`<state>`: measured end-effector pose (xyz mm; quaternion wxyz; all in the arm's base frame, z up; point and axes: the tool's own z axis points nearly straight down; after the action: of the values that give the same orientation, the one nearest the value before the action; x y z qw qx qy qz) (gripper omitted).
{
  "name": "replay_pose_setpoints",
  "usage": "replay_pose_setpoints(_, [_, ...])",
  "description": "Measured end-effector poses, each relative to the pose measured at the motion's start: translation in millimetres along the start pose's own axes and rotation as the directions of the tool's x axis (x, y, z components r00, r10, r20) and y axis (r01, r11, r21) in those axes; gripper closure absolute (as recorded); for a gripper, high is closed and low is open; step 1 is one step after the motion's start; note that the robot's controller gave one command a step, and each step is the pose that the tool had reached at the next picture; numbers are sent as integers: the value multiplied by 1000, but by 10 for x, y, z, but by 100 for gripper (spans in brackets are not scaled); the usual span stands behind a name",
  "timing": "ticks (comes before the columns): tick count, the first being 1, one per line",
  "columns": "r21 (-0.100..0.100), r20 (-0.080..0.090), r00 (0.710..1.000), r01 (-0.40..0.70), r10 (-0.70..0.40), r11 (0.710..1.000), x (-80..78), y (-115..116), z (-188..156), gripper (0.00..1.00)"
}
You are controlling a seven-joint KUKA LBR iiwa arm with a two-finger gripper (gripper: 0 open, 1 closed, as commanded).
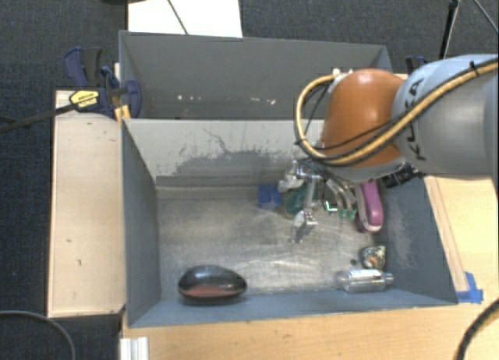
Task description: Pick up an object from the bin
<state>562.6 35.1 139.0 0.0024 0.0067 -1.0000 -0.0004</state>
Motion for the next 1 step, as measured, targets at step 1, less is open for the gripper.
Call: replay_pose_setpoints(1, [-10,3,865,-502,502,865,-35,-737,586,0])
